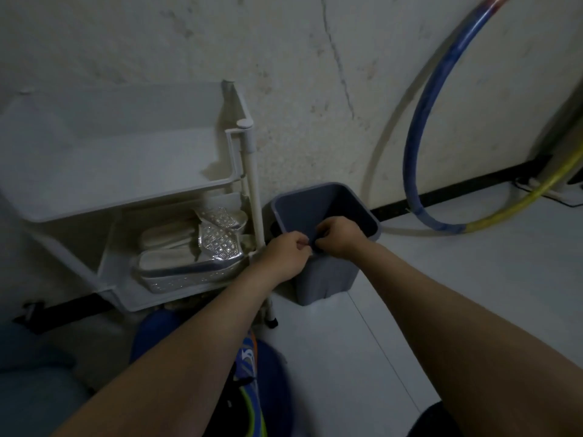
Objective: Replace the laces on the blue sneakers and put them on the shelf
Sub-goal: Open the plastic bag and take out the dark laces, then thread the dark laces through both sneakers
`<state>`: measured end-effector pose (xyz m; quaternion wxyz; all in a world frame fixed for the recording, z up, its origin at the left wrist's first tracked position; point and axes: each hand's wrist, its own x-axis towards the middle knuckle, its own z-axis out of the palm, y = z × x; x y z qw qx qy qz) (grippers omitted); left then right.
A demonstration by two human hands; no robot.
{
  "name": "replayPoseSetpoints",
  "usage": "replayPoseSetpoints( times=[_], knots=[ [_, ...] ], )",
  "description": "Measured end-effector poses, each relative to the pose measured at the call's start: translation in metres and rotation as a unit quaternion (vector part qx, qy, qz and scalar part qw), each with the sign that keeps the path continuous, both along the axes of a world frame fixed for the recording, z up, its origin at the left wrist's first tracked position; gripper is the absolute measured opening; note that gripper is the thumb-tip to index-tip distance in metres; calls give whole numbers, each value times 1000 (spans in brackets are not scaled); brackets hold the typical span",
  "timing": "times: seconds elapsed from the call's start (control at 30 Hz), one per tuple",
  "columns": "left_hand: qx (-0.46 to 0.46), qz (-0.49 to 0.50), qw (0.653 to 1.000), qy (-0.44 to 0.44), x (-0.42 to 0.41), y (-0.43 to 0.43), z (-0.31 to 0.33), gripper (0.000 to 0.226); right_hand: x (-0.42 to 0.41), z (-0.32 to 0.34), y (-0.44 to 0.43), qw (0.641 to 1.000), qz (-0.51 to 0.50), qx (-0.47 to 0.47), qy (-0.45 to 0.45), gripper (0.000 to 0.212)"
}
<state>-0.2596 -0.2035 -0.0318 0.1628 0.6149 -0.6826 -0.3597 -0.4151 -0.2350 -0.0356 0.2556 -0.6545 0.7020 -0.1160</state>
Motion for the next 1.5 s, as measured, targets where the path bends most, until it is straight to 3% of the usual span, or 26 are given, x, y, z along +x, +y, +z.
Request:
replayPoseSetpoints(
  times=[0.3,0.53,0.77,0.9,1.07,1.17,1.27,1.33,1.4,1.5],
  knots=[
    [-51,15,999,10,82,86,33,16,71,59,98,988,139,55,-42,28],
    [-78,30,996,-18,159,146,49,14,139,65,156,968,222,100,-52,32],
    [-10,-14,998,-53,204,187,45,16,172,60,187,937,321,91,104,58],
    [18,-45,998,-50,197,198,40,20,176,52,192,930,321,55,169,43],
    [14,-103,992,-78,187,204,35,46,173,53,193,930,302,30,207,24],
    [-16,-127,985,-118,189,202,28,39,166,49,190,933,294,32,206,22],
    [3,-118,988,-96,192,197,25,30,162,52,187,950,266,21,162,25],
    [15,-83,995,-52,190,195,27,38,160,58,184,965,246,2,97,23],
    [7,-33,999,14,185,193,32,44,158,65,184,976,217,-16,-16,17],
    [-15,11,996,84,181,189,46,20,159,76,189,958,172,-18,-229,17]
  ],
)
